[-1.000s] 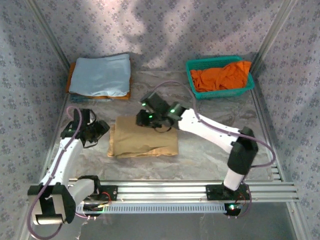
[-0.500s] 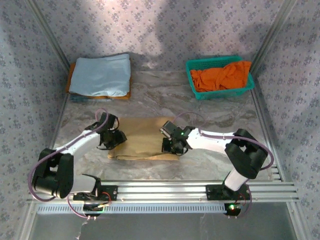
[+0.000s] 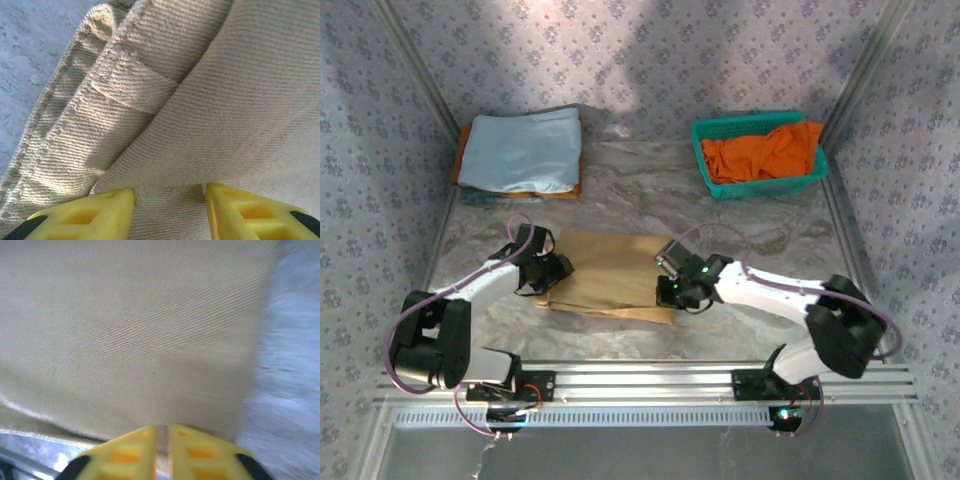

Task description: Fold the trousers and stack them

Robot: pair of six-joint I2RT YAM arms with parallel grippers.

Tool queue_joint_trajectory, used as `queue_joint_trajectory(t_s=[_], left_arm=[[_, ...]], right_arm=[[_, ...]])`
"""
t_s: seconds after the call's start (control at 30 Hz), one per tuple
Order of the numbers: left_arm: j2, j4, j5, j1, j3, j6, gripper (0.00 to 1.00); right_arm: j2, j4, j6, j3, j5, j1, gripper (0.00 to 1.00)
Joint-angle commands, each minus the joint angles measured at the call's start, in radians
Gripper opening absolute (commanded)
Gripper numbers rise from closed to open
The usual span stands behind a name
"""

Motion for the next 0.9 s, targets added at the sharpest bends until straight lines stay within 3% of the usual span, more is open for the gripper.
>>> queue_joint_trajectory(t_s=[0.0,0.13,0.27,0.5,0.73,0.8,0.87], left_arm=[[-0.013,-0.103,-0.074,0.015,-0.011,0.038,0.48],[-0.046,-0.156,-0.073,0.016,0.023,0.074,0.56],[-0.075,-0.219,-0.077,0.010,0.063,0.076,0.63],[-0.169,-0.393,-0.202,-0.155,0.190,0.073,0.67],[-0.189,-0.324,-0.185,-0.264,0.042,-0.054,0.67],[-0.186,-0.285,-0.178,-0.271,-0.004,-0.082,0.64],[-0.184,-0.245,-0.175,-0.270,-0.043,-0.103,0.62]], right_arm=[[-0.102,-0.187,-0.087,0.051,0.027,-0.062,0.22],[-0.131,-0.201,-0.136,0.053,0.019,-0.137,0.30],[-0.054,-0.155,-0.202,0.069,-0.012,-0.202,0.42],[0.199,-0.061,-0.315,0.189,-0.114,-0.281,0.47],[0.329,-0.115,-0.443,0.441,-0.029,-0.282,0.57],[0.396,-0.122,-0.469,0.514,0.007,-0.267,0.52],[0.490,-0.127,-0.504,0.589,-0.028,-0.247,0.13]])
